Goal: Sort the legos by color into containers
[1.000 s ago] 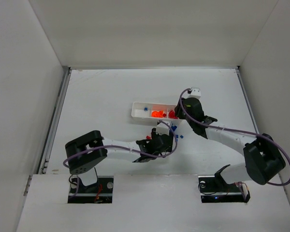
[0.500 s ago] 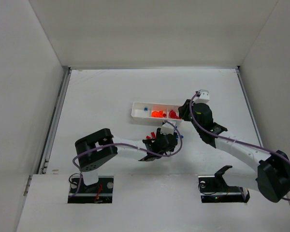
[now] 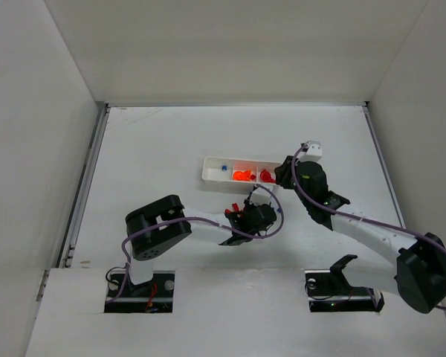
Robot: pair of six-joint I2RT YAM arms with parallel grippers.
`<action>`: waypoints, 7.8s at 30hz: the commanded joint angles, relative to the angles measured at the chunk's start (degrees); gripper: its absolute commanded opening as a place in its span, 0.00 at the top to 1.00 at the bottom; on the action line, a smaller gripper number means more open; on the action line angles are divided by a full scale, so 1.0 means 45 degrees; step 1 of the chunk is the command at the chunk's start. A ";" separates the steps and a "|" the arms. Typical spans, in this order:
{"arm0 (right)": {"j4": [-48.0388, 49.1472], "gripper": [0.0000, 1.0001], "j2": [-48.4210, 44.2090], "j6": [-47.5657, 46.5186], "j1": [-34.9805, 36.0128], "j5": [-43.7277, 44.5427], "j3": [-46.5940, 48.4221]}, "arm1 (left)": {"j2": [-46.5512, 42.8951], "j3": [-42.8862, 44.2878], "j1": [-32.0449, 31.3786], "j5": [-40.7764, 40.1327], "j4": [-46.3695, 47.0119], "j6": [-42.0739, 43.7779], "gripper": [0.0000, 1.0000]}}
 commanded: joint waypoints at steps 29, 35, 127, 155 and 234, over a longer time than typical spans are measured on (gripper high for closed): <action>0.0699 0.56 -0.0696 0.0176 -0.0204 -0.0082 -0.0230 | -0.4571 -0.1292 -0.0036 -0.1317 -0.0536 0.0907 0.88; 0.0699 0.56 -0.0521 0.0176 -0.0165 -0.0082 -0.0172 | -0.5590 -0.1547 0.1836 -0.1475 -0.0342 0.1318 0.88; 0.0073 0.67 0.3661 -0.0117 0.0011 -0.0278 0.2485 | -0.3640 -0.1334 0.0649 0.0381 0.0929 0.0477 0.66; 0.0953 0.63 0.1415 0.0467 -0.0535 -0.0434 0.0513 | 0.0835 0.2066 0.1176 0.0830 0.1183 0.2353 0.62; -0.1098 0.51 0.2679 0.1836 0.6123 0.0524 0.0022 | -0.8126 -0.5959 0.4145 0.0186 0.2589 -0.0712 0.64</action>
